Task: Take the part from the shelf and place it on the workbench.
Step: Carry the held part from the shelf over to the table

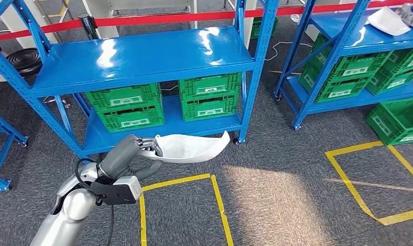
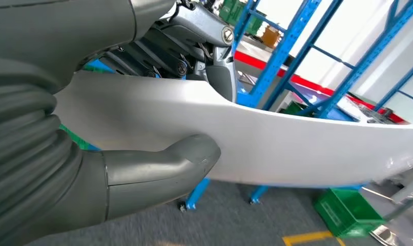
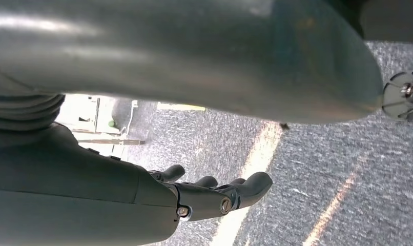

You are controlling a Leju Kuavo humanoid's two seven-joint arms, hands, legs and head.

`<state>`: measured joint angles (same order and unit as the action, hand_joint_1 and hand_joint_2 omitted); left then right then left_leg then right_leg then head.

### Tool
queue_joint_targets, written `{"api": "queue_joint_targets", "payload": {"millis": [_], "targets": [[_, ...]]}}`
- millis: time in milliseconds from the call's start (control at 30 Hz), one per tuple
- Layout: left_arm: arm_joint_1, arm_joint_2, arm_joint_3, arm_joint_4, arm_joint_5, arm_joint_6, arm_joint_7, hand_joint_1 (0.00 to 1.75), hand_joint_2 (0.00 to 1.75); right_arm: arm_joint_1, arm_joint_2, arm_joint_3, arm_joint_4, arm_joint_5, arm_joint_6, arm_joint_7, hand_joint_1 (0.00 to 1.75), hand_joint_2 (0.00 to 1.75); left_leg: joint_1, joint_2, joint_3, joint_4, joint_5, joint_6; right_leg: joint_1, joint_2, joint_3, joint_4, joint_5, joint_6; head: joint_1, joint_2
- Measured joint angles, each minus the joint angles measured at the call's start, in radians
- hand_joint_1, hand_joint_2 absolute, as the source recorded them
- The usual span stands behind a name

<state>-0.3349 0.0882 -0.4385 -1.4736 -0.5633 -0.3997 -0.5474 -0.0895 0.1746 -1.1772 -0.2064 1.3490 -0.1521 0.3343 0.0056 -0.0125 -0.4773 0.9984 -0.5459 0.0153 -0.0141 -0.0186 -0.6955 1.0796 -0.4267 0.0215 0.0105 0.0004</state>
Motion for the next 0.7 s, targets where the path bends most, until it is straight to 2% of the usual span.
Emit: {"api": "queue_joint_targets", "payload": {"millis": [67,100,133,167,200,267,300,333,367,400,433,467,500,567,600,633,667,700], "targets": [[0.009,0.001,0.000,-0.001,-0.016,0.002,0.002,1.57,1.75,0.000,0.000,0.000,0.000,-0.001,-0.002,0.000,0.00,0.00,-0.002,-0.009,-0.019,0.003,0.017,0.007,0.000,0.009,-0.043,0.127,-0.088,0.005,0.000,0.000],[0.014,0.001,0.000,-0.001,-0.029,0.008,0.004,1.57,1.75,0.000,0.000,0.000,0.000,-0.001,-0.004,0.000,0.00,0.00,-0.003,-0.016,-0.030,0.005,0.025,0.008,0.000,0.011,-0.060,0.188,-0.122,0.006,0.000,0.000],[0.018,0.001,0.000,-0.001,-0.041,0.014,0.006,1.57,1.75,0.000,0.000,0.000,0.000,-0.002,-0.006,0.000,0.00,0.00,-0.004,-0.024,-0.042,0.009,0.033,0.007,0.000,0.012,-0.064,0.222,-0.138,0.005,0.000,0.000],[0.022,0.002,0.000,-0.001,-0.049,0.019,0.007,1.57,1.75,0.000,0.000,0.000,0.000,-0.003,-0.007,0.000,0.00,0.00,-0.005,-0.033,-0.053,0.013,0.040,0.005,0.001,0.014,-0.047,0.217,-0.135,0.002,0.000,0.000],[0.024,0.002,0.001,-0.001,-0.054,0.022,0.008,1.57,1.75,0.000,-0.001,0.000,0.000,-0.004,-0.008,0.000,0.00,0.00,-0.005,-0.043,-0.063,0.018,0.044,0.003,0.002,0.020,-0.011,0.175,-0.116,-0.002,0.000,0.000],[0.024,0.004,0.004,-0.001,-0.062,0.027,0.010,1.57,1.75,0.000,-0.002,0.000,0.000,-0.006,-0.010,0.000,0.00,0.00,-0.007,-0.063,-0.080,0.029,0.050,-0.003,0.004,0.058,0.081,0.039,-0.079,-0.016,0.000,0.000],[0.023,0.004,0.006,0.000,-0.065,0.029,0.010,1.57,1.75,0.000,-0.002,0.000,0.000,-0.006,-0.011,-0.001,0.00,0.00,-0.006,-0.071,-0.086,0.033,0.053,-0.008,0.005,0.075,0.111,-0.010,-0.071,-0.020,0.000,0.000],[0.023,0.005,0.008,0.002,-0.066,0.031,0.011,1.57,1.75,0.000,-0.003,0.000,0.000,-0.006,-0.012,-0.001,0.00,0.00,-0.005,-0.079,-0.092,0.035,0.055,-0.013,0.006,0.085,0.127,-0.038,-0.070,-0.024,0.000,0.000],[0.023,0.007,0.012,0.004,-0.067,0.031,0.012,1.57,1.75,-0.001,-0.004,0.000,0.000,-0.007,-0.013,-0.002,0.00,0.00,-0.003,-0.087,-0.097,0.035,0.059,-0.020,0.008,0.084,0.129,-0.045,-0.073,-0.026,0.000,0.000],[0.024,0.009,0.015,0.006,-0.067,0.032,0.013,1.57,1.75,-0.001,-0.005,0.000,0.000,-0.007,-0.014,-0.001,0.00,0.00,-0.001,-0.097,-0.101,0.033,0.063,-0.027,0.009,0.072,0.129,-0.049,-0.069,-0.028,0.000,0.000],[0.027,0.013,0.020,0.009,-0.066,0.035,0.013,1.57,1.75,-0.002,-0.005,0.000,0.000,-0.007,-0.015,0.000,0.00,0.00,0.000,-0.095,-0.104,0.034,0.064,-0.032,0.008,0.060,0.131,-0.054,-0.064,-0.034,0.000,0.000],[0.031,0.016,0.025,0.011,-0.065,0.040,0.013,1.57,1.75,-0.003,-0.005,0.000,0.000,-0.007,-0.017,0.001,0.00,0.00,0.000,-0.080,-0.111,0.042,0.058,-0.038,0.006,0.049,0.133,-0.061,-0.060,-0.040,-0.002,0.000],[0.034,0.019,0.031,0.014,-0.064,0.047,0.012,1.57,1.75,-0.002,-0.005,0.000,0.000,-0.006,-0.018,0.001,0.00,0.00,-0.001,-0.058,-0.125,0.068,0.039,-0.043,0.003,0.035,0.134,-0.067,-0.056,-0.046,-0.005,0.000],[0.045,0.021,0.040,0.018,-0.064,0.063,0.008,1.57,1.75,0.000,-0.004,0.000,0.000,-0.006,-0.019,0.000,0.00,0.00,0.001,-0.012,-0.173,0.173,-0.023,-0.054,0.002,0.007,0.133,-0.070,-0.054,-0.053,-0.011,0.000],[0.051,0.022,0.043,0.020,-0.065,0.069,0.006,1.57,1.75,0.002,-0.004,0.000,0.000,-0.006,-0.019,0.000,0.00,0.00,0.004,-0.003,-0.201,0.235,-0.050,-0.060,0.002,-0.008,0.131,-0.070,-0.054,-0.053,-0.012,0.000],[0.058,0.023,0.046,0.021,-0.067,0.073,0.005,1.57,1.75,0.003,-0.004,0.000,0.000,-0.006,-0.019,0.000,0.00,0.00,0.007,0.001,-0.218,0.276,-0.062,-0.065,0.002,-0.022,0.130,-0.070,-0.053,-0.053,-0.012,0.000],[0.063,0.025,0.048,0.021,-0.068,0.075,0.004,1.57,1.75,0.003,-0.004,0.000,0.000,-0.006,-0.019,0.000,0.00,0.00,0.010,0.005,-0.219,0.285,-0.055,-0.069,0.002,-0.036,0.129,-0.069,-0.053,-0.052,-0.012,0.000],[0.066,0.027,0.050,0.021,-0.069,0.075,0.004,1.57,1.75,0.002,-0.004,0.000,0.000,-0.006,-0.019,0.000,0.00,0.00,0.014,0.011,-0.199,0.253,-0.032,-0.072,0.001,-0.050,0.128,-0.068,-0.053,-0.051,-0.012,0.000]]}}
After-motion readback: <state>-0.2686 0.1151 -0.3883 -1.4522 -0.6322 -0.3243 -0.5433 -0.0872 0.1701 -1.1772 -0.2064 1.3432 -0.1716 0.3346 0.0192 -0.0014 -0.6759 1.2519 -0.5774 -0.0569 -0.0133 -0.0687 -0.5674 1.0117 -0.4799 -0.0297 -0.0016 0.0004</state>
